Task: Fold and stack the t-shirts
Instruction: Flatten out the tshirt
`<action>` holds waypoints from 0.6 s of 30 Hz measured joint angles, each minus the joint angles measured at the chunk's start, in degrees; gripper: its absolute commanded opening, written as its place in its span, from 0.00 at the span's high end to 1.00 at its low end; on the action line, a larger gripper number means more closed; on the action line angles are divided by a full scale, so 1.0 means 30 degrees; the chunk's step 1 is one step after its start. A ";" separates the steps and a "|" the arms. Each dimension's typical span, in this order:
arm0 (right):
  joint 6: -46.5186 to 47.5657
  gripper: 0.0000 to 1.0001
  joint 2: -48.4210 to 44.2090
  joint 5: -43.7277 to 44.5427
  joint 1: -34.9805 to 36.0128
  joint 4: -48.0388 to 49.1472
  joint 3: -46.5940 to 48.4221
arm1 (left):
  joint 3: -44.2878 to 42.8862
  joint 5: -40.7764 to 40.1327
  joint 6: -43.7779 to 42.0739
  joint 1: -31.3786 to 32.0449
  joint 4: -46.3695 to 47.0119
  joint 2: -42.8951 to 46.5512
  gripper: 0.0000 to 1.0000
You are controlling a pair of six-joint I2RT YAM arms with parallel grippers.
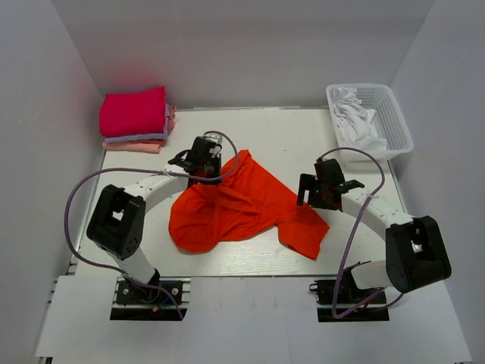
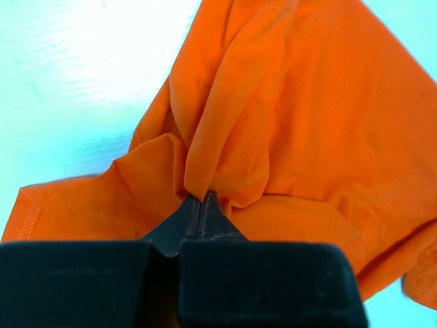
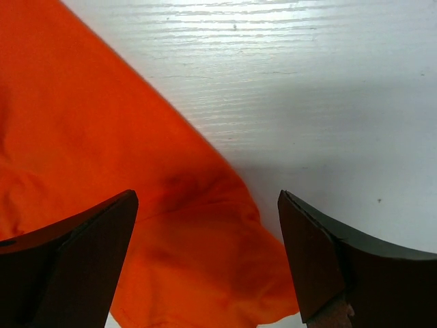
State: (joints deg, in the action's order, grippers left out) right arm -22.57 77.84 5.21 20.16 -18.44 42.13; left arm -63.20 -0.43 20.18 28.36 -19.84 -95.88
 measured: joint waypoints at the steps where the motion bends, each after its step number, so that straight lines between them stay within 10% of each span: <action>1: -0.0058 0.14 0.0000 0.0284 0.0066 0.0000 0.0000 | 0.0095 0.0066 -0.0051 0.0000 0.0117 0.0219 1.00; 11: -0.0561 0.30 0.0699 0.1137 0.0044 0.0117 -0.0641 | 0.0313 0.0430 -0.0495 0.0000 0.0984 0.1894 1.00; 18: -0.0226 0.78 0.1392 0.0058 0.0328 0.0787 -0.0627 | 0.0313 0.0328 -0.0641 0.0000 0.1042 0.1923 1.00</action>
State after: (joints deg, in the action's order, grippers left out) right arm -23.24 82.02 5.39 21.15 -16.08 40.25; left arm -62.26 0.56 18.26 28.36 -16.71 -90.11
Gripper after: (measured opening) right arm 0.307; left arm 0.011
